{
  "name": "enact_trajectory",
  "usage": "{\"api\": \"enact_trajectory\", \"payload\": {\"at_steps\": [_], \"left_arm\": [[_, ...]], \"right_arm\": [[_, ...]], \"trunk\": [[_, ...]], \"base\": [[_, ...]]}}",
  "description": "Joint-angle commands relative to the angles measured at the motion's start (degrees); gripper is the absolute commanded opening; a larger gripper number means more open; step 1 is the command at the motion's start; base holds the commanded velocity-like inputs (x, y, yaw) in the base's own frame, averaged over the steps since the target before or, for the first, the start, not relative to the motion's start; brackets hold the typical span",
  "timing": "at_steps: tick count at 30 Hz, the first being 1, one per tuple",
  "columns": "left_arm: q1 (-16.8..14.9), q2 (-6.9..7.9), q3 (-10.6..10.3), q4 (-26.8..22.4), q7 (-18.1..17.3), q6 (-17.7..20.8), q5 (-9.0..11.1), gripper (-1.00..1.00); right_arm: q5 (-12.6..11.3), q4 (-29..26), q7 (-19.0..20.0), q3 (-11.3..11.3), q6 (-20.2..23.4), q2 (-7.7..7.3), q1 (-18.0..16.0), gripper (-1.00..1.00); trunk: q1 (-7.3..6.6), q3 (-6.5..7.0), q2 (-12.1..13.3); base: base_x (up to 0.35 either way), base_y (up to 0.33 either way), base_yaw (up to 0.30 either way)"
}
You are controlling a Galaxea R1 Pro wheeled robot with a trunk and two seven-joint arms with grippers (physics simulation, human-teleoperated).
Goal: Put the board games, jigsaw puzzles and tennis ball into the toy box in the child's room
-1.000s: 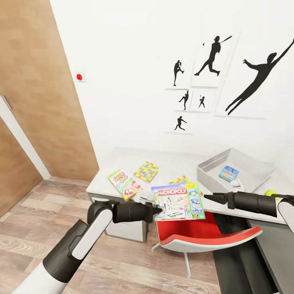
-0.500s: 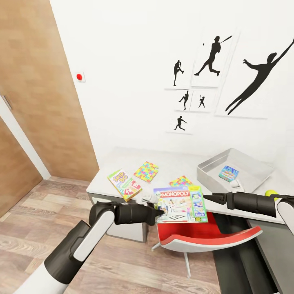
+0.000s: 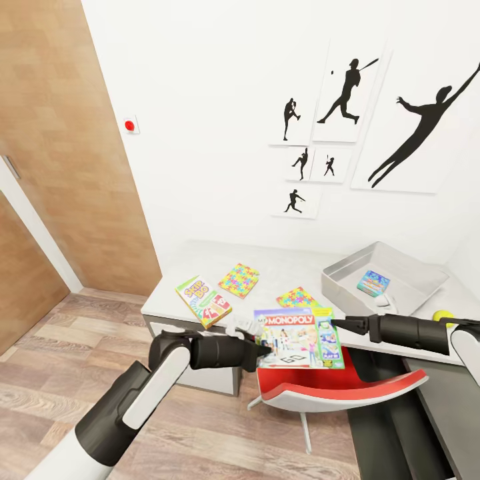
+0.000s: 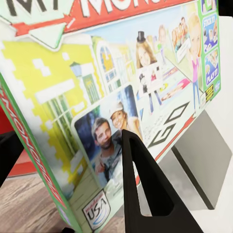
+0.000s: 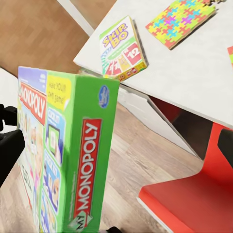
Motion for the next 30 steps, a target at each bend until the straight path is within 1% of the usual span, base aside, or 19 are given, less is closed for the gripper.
{"api": "enact_trajectory", "payload": {"at_steps": [1,5,7,10,14,19,25,30], "left_arm": [[-0.07,0.02,-0.13,-0.04,-0.39,0.0,-0.45,-1.0],[-0.07,0.0,-0.34,-0.02,-0.41,-0.63,-0.52,-1.0],[-0.1,0.0,-0.44,0.0,-0.42,-1.1,-0.55,-1.0],[-0.08,-0.01,-0.5,0.01,-0.42,-1.34,-0.57,-1.0],[-0.1,-0.01,-0.53,0.02,-0.43,-1.48,-0.58,-1.0],[-0.12,-0.01,-0.55,0.02,-0.41,-1.59,-0.59,-1.0],[-0.08,-0.01,-0.55,0.02,-0.39,-1.66,-0.59,-1.0],[-0.07,-0.01,-0.55,0.02,-0.4,-1.67,-0.59,-1.0]], "right_arm": [[0.25,-0.01,0.37,0.06,0.26,0.01,-0.06,1.0],[0.22,-0.01,0.4,0.89,0.26,-0.04,-0.07,1.0],[0.17,-0.01,0.48,2.1,0.26,-0.18,-0.09,1.0],[-0.14,-0.01,1.34,2.94,0.26,-0.31,-0.06,1.0],[-0.5,0.04,2.8,3.5,0.26,-0.4,-0.09,1.0],[-0.71,0.18,3.57,3.99,0.26,-0.41,-0.16,1.0],[-0.79,0.23,3.92,7.2,0.26,-0.35,-0.24,1.0],[-0.8,0.25,4.01,8.24,0.26,-0.29,-0.33,1.0]], "trunk": [[0.03,-0.12,-0.12],[0.03,-0.12,-0.12],[0.03,-0.12,-0.12],[0.03,-0.12,-0.12],[0.03,-0.12,-0.12],[0.03,-0.12,-0.12],[0.03,-0.12,-0.12],[0.03,-0.12,-0.12]], "base": [[0.0,0.0,0.0],[0.0,0.0,0.0],[0.0,0.0,0.0],[0.0,0.0,0.0],[0.0,0.0,0.0],[0.0,0.0,0.0],[0.0,0.0,0.0],[0.0,0.0,0.0]]}}
